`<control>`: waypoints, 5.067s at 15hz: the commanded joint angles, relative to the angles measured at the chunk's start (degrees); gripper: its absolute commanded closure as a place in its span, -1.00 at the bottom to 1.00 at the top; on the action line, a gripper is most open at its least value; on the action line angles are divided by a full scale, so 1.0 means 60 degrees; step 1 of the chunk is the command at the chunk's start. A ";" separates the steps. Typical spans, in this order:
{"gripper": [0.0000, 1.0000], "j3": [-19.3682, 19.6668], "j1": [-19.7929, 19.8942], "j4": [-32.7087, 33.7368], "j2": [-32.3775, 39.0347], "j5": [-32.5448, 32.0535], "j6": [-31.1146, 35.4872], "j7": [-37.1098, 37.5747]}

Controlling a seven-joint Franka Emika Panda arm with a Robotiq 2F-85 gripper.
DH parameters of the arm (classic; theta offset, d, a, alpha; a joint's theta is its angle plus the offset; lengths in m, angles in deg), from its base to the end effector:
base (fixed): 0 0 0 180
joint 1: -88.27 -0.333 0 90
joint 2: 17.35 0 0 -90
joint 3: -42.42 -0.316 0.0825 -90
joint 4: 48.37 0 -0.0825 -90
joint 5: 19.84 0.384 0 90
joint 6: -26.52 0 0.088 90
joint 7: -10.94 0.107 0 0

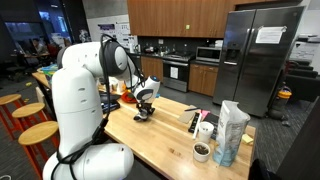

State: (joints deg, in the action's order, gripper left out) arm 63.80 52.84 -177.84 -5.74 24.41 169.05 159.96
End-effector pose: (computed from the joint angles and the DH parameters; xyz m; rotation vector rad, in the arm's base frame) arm 0.5249 0.1279 0.2811 -0.2727 2.9562 0.5897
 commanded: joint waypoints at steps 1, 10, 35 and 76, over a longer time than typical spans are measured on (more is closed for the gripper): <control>0.10 0.1695 -0.1601 0.0263 0.1001 0.0808 -0.0141 -0.0001; 0.10 0.7097 -0.6838 0.0961 0.3407 0.3589 -0.2197 -0.0002; -0.37 1.3240 -0.9223 0.1506 1.2289 0.5919 -1.0372 0.0003; -1.00 1.4012 -0.9485 0.1019 0.7465 0.1287 -0.5868 -0.8409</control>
State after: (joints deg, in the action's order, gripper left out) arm 147.62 -4.02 -172.04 44.10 34.34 132.74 117.31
